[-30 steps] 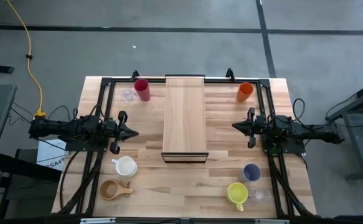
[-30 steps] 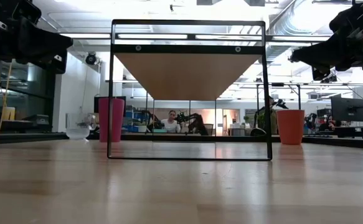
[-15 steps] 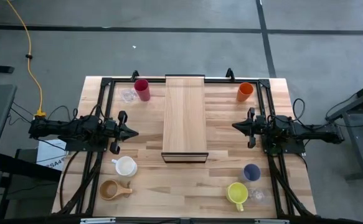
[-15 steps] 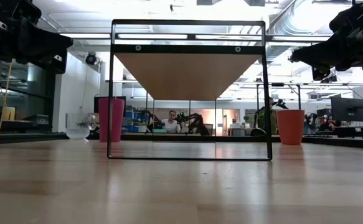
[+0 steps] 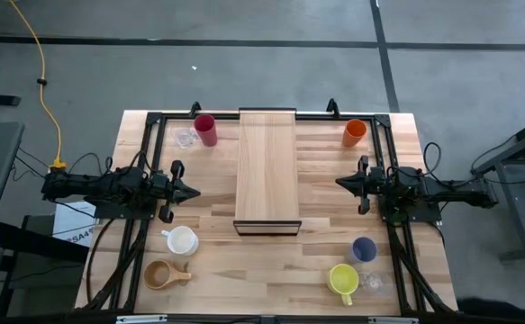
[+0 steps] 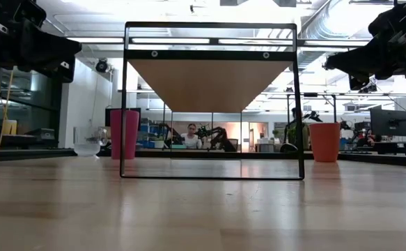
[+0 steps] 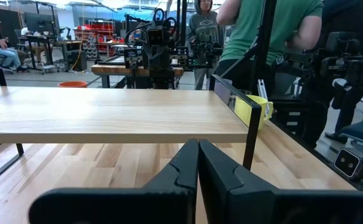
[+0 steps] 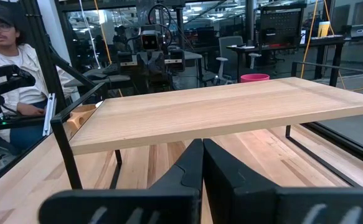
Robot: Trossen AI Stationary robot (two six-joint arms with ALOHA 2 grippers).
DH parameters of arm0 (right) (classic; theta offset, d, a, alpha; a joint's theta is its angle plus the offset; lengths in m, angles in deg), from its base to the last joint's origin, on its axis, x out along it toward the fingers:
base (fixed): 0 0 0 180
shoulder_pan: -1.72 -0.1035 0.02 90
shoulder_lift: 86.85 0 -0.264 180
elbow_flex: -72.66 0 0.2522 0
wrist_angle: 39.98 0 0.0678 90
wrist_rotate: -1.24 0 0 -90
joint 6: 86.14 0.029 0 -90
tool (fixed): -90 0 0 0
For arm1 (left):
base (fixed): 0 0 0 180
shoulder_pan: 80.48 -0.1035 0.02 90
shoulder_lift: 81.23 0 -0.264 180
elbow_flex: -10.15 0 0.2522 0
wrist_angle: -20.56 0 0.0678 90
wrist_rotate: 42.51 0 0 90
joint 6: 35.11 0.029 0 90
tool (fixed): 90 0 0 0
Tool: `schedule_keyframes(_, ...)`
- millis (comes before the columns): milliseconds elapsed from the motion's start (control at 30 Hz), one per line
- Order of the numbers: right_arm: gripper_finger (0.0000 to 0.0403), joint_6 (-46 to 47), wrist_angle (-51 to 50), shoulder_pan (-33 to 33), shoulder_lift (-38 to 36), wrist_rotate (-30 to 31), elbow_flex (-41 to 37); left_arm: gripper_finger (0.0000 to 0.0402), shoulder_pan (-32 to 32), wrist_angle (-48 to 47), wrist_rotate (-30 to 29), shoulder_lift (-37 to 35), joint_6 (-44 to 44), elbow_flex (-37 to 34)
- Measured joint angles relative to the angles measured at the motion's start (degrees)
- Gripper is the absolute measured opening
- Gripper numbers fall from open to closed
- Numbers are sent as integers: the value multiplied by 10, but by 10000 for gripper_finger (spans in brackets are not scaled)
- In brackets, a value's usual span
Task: Stack small to large cups/mugs on shelf
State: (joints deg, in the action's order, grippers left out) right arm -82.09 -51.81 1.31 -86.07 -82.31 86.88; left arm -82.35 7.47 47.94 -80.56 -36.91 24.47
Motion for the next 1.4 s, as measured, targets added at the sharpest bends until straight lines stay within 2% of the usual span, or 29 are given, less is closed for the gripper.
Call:
schedule_keyframes(1067,0,-1,0,0,0,0,0,1,0,0,0,0,0,0)
schedule_keyframes(1233,0,-39,3,0,0,9,0,1,0,0,0,0,0,0)
schedule_keyframes(1300,0,-6,32,0,0,9,0,1,0,0,0,0,0,0)
schedule_keyframes(1400,0,69,144,0,0,10,0,1,0,0,0,0,0,0)
